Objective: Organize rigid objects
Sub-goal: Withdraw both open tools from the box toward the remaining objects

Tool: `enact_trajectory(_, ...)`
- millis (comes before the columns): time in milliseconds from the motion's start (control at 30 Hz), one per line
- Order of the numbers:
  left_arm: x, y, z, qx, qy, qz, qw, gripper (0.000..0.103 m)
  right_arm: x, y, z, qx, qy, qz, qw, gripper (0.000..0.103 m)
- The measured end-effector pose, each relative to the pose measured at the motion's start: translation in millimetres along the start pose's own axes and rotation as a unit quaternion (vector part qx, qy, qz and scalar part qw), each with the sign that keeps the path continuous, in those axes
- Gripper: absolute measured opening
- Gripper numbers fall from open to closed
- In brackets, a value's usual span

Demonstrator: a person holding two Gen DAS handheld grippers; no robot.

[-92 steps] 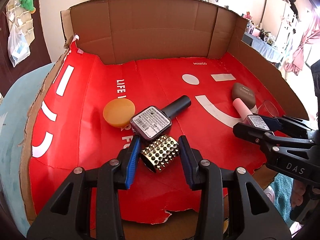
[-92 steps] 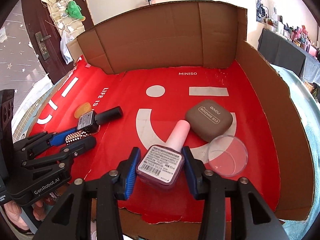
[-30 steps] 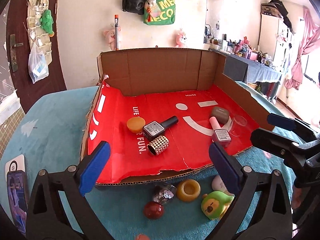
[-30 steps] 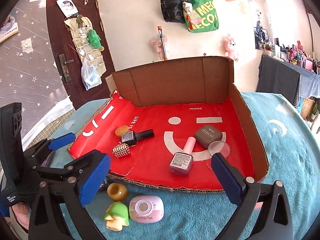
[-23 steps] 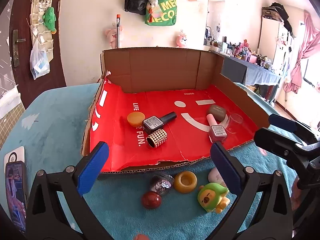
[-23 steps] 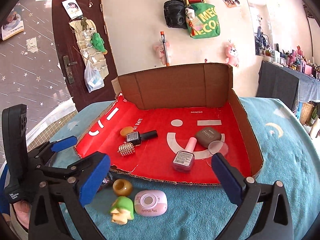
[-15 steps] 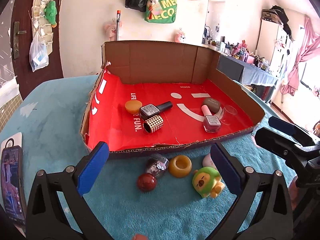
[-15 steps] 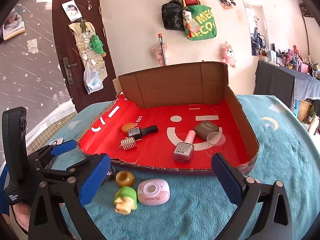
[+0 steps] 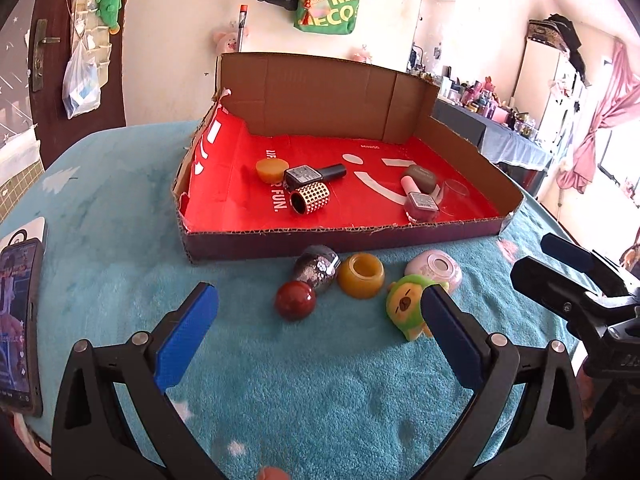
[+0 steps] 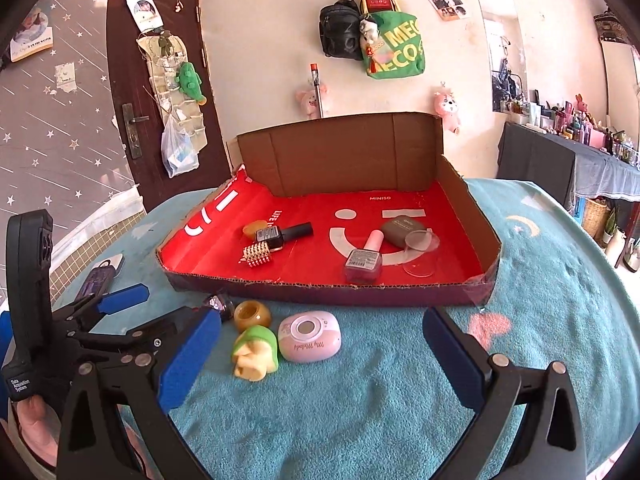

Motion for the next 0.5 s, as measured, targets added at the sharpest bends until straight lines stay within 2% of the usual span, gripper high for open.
enact_trajectory(200,-0.2,-0.7,12.5,0.007,-0.005,0.000,1.0000,0.103,8.9,-0.4,22.7,0.001,-0.026,0.005,1.000,0.103)
enact_trajectory(500,10.6,-3.6,32.7,0.008,-0.037,-0.003,0.9993,0.103,16.9,-0.4,46.4,0.004,-0.053,0.006,0.999,0.103)
Point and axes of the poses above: each gripper's, at about its wrist camera, not at the fingertips, and x roughly the way its jaws point, y to its right, z to its underside, the point moved 8 cm from there along x, roughly the way its jaws point, and after that the axes turned 4 degrees about -y, right-handed, at the moved point
